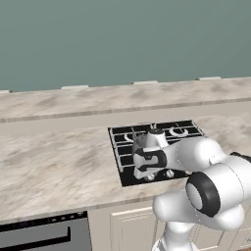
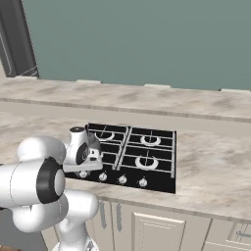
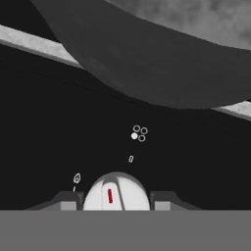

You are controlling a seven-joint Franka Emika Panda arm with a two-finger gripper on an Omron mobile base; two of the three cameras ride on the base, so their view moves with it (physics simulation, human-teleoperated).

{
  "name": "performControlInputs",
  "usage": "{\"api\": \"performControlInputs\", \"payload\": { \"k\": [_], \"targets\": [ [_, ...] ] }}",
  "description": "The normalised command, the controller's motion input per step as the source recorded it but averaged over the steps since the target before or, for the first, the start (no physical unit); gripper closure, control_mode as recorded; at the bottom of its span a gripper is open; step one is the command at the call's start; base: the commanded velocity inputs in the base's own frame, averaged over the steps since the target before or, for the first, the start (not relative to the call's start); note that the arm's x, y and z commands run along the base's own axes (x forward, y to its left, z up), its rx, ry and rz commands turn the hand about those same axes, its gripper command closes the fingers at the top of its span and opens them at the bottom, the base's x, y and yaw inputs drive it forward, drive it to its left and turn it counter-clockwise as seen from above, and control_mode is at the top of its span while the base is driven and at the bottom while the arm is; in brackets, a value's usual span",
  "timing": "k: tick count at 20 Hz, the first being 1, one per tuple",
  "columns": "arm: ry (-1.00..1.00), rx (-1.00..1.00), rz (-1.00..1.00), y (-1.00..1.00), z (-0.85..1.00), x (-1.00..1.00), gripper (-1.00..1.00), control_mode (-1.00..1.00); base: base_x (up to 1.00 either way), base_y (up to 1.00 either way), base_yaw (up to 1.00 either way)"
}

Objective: The kettle is done boiling. Turn off the stove, then wait for 300 timesteps before moving the kettle to the dining table.

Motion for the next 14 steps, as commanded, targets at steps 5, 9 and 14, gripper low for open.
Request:
{"api": "performControlInputs", "payload": {
  "k": [5, 9, 14],
  "targets": [
    [0.00, 0.00, -0.20, 0.00, -0.08, -0.02, 1.00, -1.00, 0.00, 0.00, 0.00],
    [0.00, 0.00, -0.21, 0.00, -0.09, -0.05, 1.00, -1.00, 0.00, 0.00, 0.00],
    [0.00, 0.00, -0.22, 0.00, -0.10, -0.06, 1.00, -1.00, 0.00, 0.00, 0.00]
  ]
}}
